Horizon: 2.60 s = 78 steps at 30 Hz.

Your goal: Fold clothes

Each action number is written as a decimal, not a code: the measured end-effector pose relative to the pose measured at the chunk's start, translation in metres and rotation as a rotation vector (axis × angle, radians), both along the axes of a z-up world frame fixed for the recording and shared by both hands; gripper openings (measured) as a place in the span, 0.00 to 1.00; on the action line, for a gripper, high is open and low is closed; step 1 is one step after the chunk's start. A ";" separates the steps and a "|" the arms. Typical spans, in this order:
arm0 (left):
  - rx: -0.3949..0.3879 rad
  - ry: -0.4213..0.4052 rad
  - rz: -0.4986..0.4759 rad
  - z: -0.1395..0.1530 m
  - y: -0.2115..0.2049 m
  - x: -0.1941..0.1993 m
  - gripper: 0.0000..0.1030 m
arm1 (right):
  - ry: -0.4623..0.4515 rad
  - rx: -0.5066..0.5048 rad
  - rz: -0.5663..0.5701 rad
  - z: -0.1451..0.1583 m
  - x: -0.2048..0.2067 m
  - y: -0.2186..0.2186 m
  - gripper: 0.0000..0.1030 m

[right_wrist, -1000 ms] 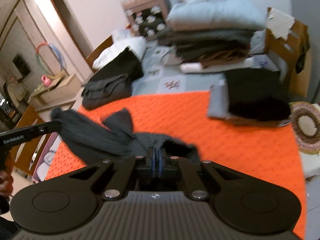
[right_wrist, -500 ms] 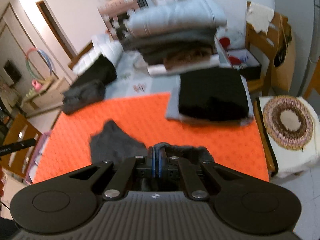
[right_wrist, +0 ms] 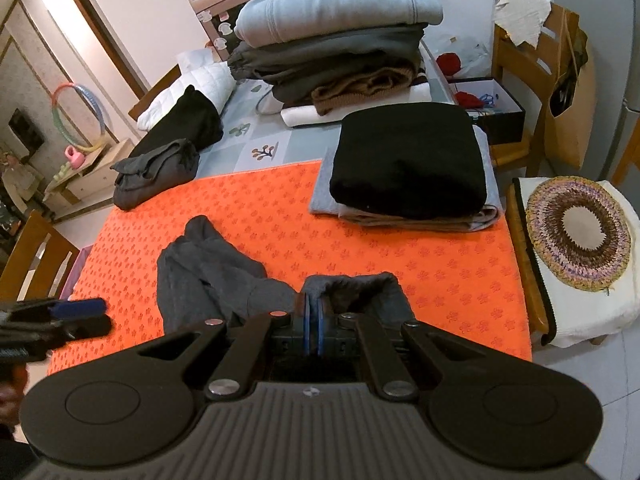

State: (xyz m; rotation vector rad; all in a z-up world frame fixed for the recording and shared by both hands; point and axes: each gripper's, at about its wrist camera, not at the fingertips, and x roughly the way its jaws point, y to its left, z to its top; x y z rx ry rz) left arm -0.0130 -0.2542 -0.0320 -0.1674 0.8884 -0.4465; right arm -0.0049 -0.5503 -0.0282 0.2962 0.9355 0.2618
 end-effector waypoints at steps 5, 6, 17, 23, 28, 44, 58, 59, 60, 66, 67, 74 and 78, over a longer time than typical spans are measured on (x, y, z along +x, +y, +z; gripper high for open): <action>0.000 0.023 -0.064 -0.021 -0.032 0.008 0.57 | -0.002 0.010 -0.010 -0.004 -0.002 -0.001 0.05; 0.006 0.025 -0.073 -0.023 -0.038 0.009 0.57 | -0.003 0.011 -0.013 -0.006 -0.002 -0.002 0.05; 0.065 0.009 -0.305 -0.047 -0.096 0.001 0.38 | 0.010 0.029 -0.061 -0.019 -0.010 -0.015 0.13; 0.119 0.009 -0.346 -0.065 -0.106 0.004 0.30 | 0.041 0.070 0.006 -0.028 -0.024 -0.016 0.31; 0.126 0.024 -0.354 -0.074 -0.114 0.011 0.31 | 0.083 0.061 0.067 -0.046 -0.031 -0.004 0.36; 0.188 0.014 -0.369 -0.083 -0.124 0.007 0.06 | 0.203 0.030 0.088 -0.105 -0.036 0.002 0.03; 0.110 -0.007 -0.053 -0.016 -0.025 0.014 0.05 | 0.177 -0.108 -0.065 -0.059 -0.055 -0.088 0.02; 0.113 -0.006 -0.042 -0.013 -0.021 0.013 0.05 | 0.182 -0.128 -0.081 -0.055 -0.058 -0.099 0.02; 0.118 -0.003 -0.027 -0.010 -0.015 0.012 0.05 | 0.190 -0.146 -0.097 -0.053 -0.061 -0.108 0.02; 0.124 0.021 0.033 -0.008 0.005 0.003 0.05 | 0.272 -0.267 -0.194 -0.061 -0.078 -0.147 0.02; 0.130 0.025 0.046 -0.009 0.008 0.001 0.05 | 0.284 -0.268 -0.194 -0.063 -0.080 -0.148 0.03; 0.183 0.060 0.166 -0.013 0.046 -0.008 0.05 | 0.239 -0.298 -0.140 -0.053 -0.077 -0.121 0.56; 0.219 0.077 0.236 -0.015 0.082 -0.013 0.05 | 0.180 -0.302 -0.096 -0.036 -0.065 -0.096 0.68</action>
